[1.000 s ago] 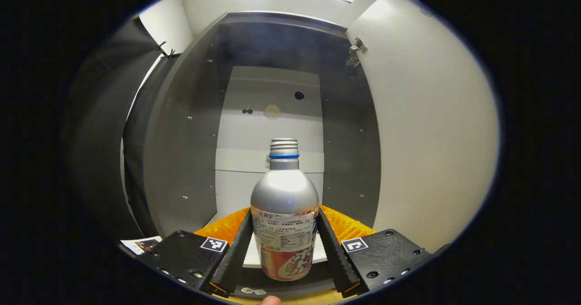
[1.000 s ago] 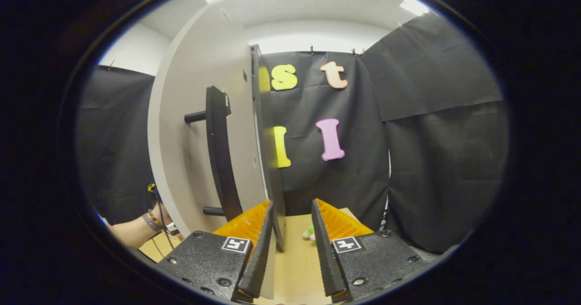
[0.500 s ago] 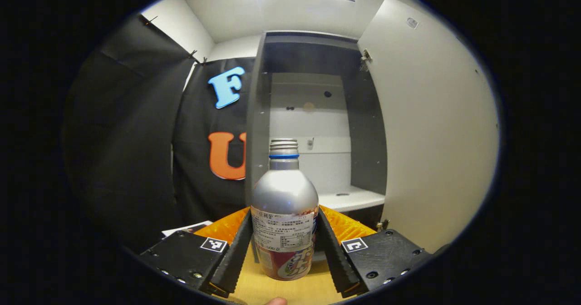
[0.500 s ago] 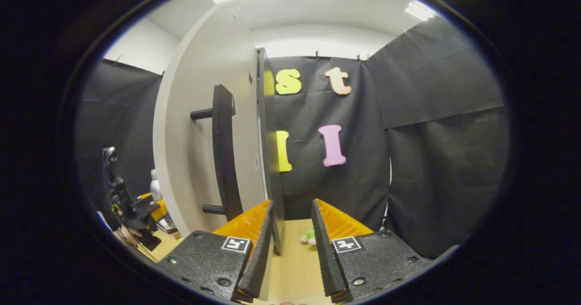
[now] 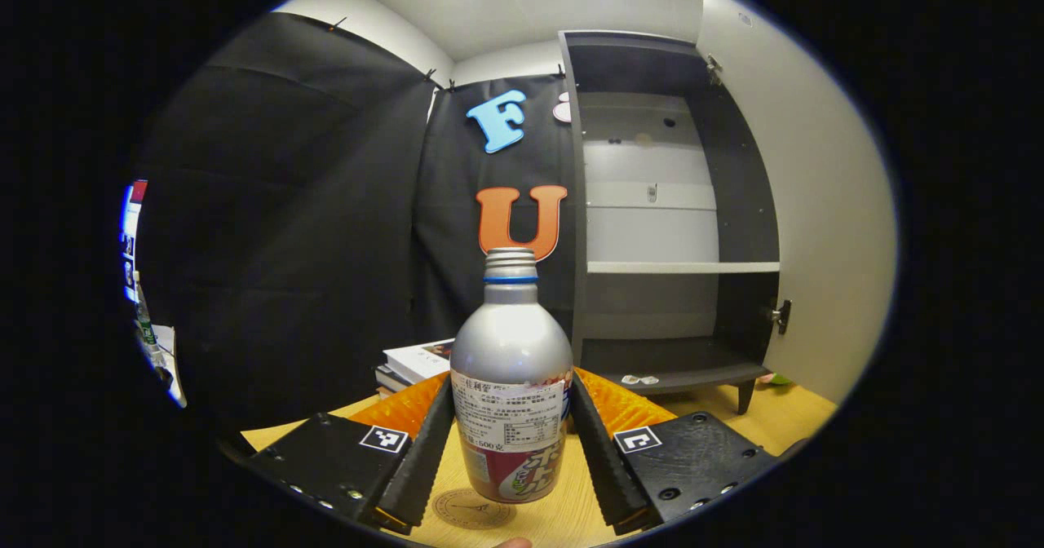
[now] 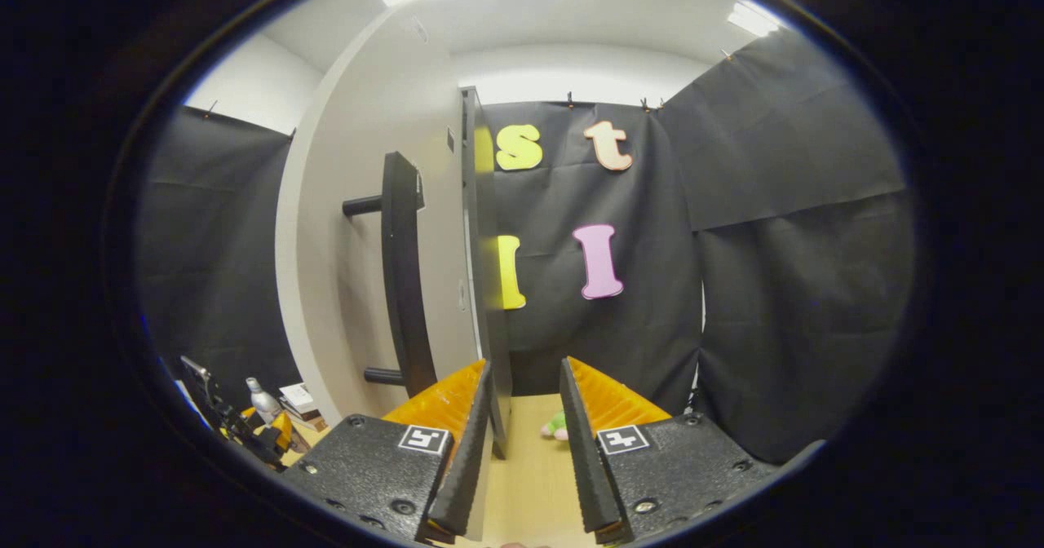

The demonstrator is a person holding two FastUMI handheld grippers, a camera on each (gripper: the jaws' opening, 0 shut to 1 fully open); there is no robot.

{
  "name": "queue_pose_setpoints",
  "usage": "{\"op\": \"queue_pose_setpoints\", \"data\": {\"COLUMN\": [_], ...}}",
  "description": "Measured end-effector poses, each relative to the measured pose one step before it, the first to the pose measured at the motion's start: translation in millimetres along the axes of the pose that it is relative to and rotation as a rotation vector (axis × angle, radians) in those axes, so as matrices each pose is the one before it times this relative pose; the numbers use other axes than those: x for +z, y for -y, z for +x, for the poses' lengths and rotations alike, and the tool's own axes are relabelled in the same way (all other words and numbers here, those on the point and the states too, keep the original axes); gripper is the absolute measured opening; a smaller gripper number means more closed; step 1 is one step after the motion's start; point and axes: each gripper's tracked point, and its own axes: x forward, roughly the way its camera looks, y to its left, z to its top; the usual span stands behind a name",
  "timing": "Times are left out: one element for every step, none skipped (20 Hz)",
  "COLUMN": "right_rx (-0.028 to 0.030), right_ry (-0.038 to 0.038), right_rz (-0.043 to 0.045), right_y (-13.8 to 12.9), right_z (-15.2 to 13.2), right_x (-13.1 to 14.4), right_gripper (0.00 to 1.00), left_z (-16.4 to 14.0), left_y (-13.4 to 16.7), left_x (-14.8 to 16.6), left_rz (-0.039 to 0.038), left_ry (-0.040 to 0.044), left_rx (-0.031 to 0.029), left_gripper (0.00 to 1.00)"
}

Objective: Open the cabinet door with the right hand, grasp the bottle in the cabinet with the left hand and place it on the coaster, then close the cabinet door with the right hand.

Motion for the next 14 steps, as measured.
{"op": "queue_pose_setpoints", "data": {"right_rx": [0.00077, 0.00172, 0.00112, 0.00048, -0.00329, -0.00715, -0.00766, -0.00619, -0.00478, -0.00625, -0.00774, -0.00642, -0.00269, -0.00189], "right_ry": [0.00055, 0.00200, 0.00154, -0.00067, -0.00665, -0.01782, -0.01017, -0.00188, 0.00069, -0.00113, -0.00029, -0.00200, -0.00148, -0.00009], "right_rz": [0.00489, 0.00283, 0.00331, 0.00486, 0.00536, 0.00032, -0.00221, -0.00525, -0.00587, -0.00904, -0.00644, -0.00372, -0.00134, 0.00379], "right_y": [-0.76, -0.48, -0.42, -0.64, -0.73, -0.04, 1.70, 1.35, 2.10, 1.95, 1.86, 1.33, 0.28, -0.03], "right_z": [-0.17, 0.08, 0.63, 0.04, 0.13, -0.96, -3.46, -1.21, 1.42, 0.49, 0.24, 0.08, -0.04, -0.43], "right_x": [0.02, 0.87, -0.19, 0.37, -1.36, -3.55, -0.86, 0.54, 0.32, 0.17, -1.15, -0.36, -0.62, 0.14], "right_gripper": [0.53, 0.53, 0.53, 0.53, 0.53, 0.53, 0.53, 0.53, 0.53, 0.53, 0.53, 0.53, 0.53, 0.53], "left_z": [-2.97, -0.60, -0.32, 1.18, 2.77, 2.24, 3.13, 3.41, 3.38, 2.81, 1.79, 0.79, 1.36, 0.76], "left_y": [-1.84, -2.15, -1.98, -3.68, -4.13, -3.20, -2.58, -3.45, -4.72, -4.17, -2.57, -0.49, 0.07, -0.57], "left_x": [-10.50, -9.38, -8.79, -10.07, -12.13, -7.70, -8.36, -9.08, -8.82, -6.89, -4.15, -2.47, 0.81, 1.17], "left_rz": [0.00591, 0.00740, 0.00858, 0.00756, 0.00135, -0.00551, -0.00547, -0.00384, -0.00388, -0.00279, -0.00481, -0.00573, 0.00156, 0.00839], "left_ry": [-0.02502, -0.01849, -0.01672, -0.01723, -0.01403, -0.01167, -0.01518, -0.01814, -0.01380, -0.01246, -0.00879, -0.00458, 0.00979, 0.01411], "left_rx": [0.00449, 0.00366, 0.00593, 0.00925, 0.01154, 0.00939, 0.00910, 0.01086, 0.01251, 0.00752, 0.00544, -0.00108, -0.00041, 0.00034], "left_gripper": [0.77, 0.76, 0.77, 0.77, 0.77, 0.77, 0.77, 0.77, 0.77, 0.77, 0.77, 0.77, 0.77, 0.77]}}
